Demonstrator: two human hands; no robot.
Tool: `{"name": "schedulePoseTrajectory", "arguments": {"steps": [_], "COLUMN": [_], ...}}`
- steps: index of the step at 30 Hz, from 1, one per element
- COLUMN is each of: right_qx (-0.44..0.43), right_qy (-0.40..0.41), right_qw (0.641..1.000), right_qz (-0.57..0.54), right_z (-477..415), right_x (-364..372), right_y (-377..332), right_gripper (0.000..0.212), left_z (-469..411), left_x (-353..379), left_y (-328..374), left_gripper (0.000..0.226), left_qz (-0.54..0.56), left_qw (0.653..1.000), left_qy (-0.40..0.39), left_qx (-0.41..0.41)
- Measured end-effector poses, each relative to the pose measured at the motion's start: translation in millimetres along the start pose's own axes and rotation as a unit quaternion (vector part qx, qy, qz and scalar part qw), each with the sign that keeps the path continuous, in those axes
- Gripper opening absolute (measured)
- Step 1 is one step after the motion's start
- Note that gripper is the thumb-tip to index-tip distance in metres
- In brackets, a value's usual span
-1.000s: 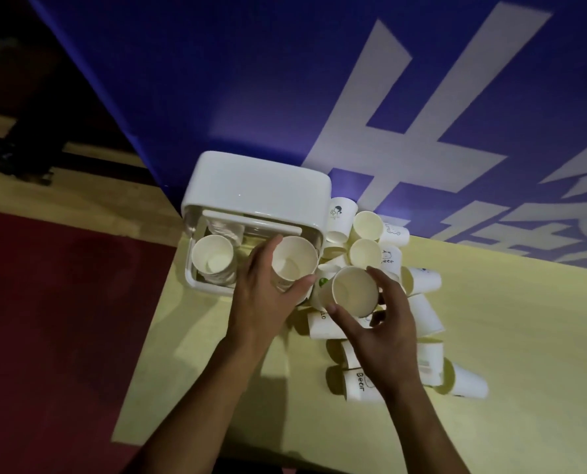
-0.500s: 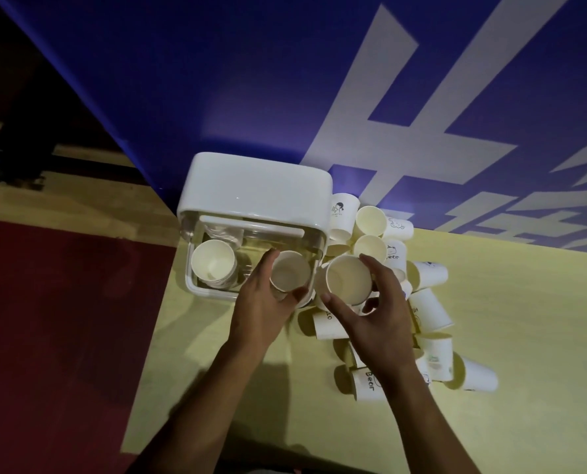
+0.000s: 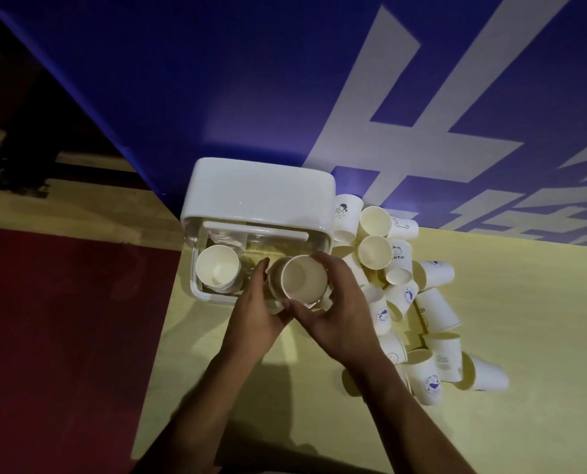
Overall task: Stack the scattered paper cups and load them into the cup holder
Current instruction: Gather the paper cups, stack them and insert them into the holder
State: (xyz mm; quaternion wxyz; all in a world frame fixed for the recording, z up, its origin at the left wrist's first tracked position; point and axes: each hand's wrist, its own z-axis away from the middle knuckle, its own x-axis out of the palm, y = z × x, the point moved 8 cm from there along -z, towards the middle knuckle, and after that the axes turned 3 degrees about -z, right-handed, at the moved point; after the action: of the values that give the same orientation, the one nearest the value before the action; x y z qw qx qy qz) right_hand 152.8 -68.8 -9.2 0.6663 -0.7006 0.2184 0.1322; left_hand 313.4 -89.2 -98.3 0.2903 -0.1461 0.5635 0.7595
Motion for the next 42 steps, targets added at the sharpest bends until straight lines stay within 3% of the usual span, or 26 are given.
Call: {"name": "schedulePoseTrajectory", "arguments": {"steps": [7, 13, 17, 22, 27, 32, 38, 42], "right_qx": [0.049, 0.073, 0.127, 0.174, 0.19, 0.218, 0.259, 0.244], "right_qy": [-0.044, -0.042, -0.042, -0.061, -0.085, -0.087, -0.08, -0.08], "right_qw": [0.997, 0.996, 0.991, 0.983, 0.978, 0.972, 0.962, 0.966], "right_qz": [0.049, 0.029, 0.009, 0.006, 0.003, 0.017, 0.026, 0.026], "right_z": [-10.7, -9.3, 2.3, 20.7, 9.7, -15.6, -39.0, -48.7], "right_x": [37.0, 45.9, 42.6, 48.7, 61.0, 58.8, 56.4, 55.9], "right_y": [38.0, 51.2, 58.4, 71.9, 75.1, 77.0, 77.7, 72.3], "right_gripper": [0.071, 0.07, 0.086, 0.076, 0.079, 0.081, 0.045, 0.037], "left_z": [3.7, 4.2, 2.9, 0.6, -15.0, -48.4, -76.9, -84.6], "left_x": [1.2, 1.5, 4.7, 12.6, 19.0, 28.5, 23.6, 18.9], "left_y": [-5.6, -4.5, -10.0, -22.3, -20.2, -23.6, -12.9, 0.5], "left_gripper": [0.077, 0.072, 0.068, 0.067, 0.066, 0.081, 0.041, 0.033], "left_qz": [0.025, 0.04, 0.033, 0.007, 0.031, 0.051, -0.016, -0.05], "left_qw": [0.999, 0.998, 0.998, 0.993, 0.99, 0.989, 0.993, 0.994], "left_qy": [-0.043, -0.05, -0.058, -0.102, -0.118, -0.128, -0.095, -0.081], "left_qx": [-0.01, -0.013, -0.023, -0.051, -0.072, -0.062, -0.065, -0.052]}}
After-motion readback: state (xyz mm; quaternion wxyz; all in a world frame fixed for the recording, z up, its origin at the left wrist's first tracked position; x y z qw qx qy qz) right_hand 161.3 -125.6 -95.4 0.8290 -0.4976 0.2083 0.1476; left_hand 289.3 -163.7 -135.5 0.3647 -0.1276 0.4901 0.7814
